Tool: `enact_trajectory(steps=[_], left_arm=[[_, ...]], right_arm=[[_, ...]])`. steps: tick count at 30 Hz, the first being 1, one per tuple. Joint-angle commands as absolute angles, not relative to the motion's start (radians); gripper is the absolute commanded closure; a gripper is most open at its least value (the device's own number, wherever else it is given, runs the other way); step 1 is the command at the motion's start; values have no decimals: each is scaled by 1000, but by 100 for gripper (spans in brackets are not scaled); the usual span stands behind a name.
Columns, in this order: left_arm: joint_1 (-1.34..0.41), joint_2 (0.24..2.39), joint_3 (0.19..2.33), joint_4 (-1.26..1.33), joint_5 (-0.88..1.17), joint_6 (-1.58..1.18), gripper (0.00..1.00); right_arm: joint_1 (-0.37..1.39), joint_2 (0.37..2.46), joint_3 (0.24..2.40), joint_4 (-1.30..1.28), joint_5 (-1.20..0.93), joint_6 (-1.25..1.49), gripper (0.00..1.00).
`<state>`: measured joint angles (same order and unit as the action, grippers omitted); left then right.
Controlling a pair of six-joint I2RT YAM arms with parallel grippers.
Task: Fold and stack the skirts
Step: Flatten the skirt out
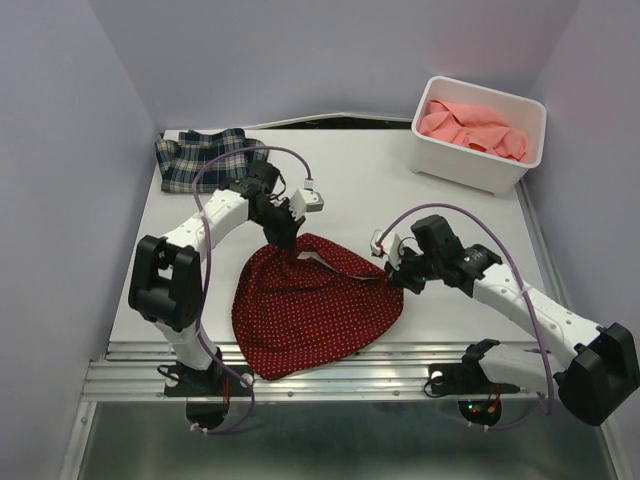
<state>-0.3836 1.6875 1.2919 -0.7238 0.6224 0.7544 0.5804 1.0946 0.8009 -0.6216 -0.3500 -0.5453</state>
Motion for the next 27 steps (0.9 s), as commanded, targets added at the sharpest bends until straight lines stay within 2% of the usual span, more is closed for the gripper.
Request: enact_trajectory(steps=[1, 2, 3, 6, 12, 13, 14, 15, 21, 27], left_arm=[[-374, 1625, 1266, -478, 513, 559, 92], [-374, 1621, 1258, -454, 491, 545, 89], [-374, 1620, 1241, -422, 477, 532, 81], [-374, 1609, 1198, -390, 431, 497, 73], [-367, 1516, 1117, -354, 459, 569, 61], [-359, 1491, 1089, -345, 506, 590, 51], [-353, 1470, 1074, -338, 523, 600, 49], [-347, 1445, 1060, -333, 537, 609, 37], [-322, 1281, 977, -324, 615, 711, 34], [-343, 1131, 917, -445, 618, 1033, 39]], right_arm=[[574, 1097, 776, -591, -410, -512, 99], [574, 1098, 775, -588, -414, -506, 99], [574, 1098, 776, -586, -417, -500, 99], [574, 1103, 793, -580, -431, -471, 99], [574, 1124, 827, -568, -454, -420, 99], [574, 1127, 828, -552, -448, -408, 99], [565, 1137, 831, -546, -431, -390, 99], [565, 1144, 833, -542, -430, -379, 99], [532, 1235, 880, -518, -431, -293, 99], [500, 1295, 946, -520, -486, -222, 99]])
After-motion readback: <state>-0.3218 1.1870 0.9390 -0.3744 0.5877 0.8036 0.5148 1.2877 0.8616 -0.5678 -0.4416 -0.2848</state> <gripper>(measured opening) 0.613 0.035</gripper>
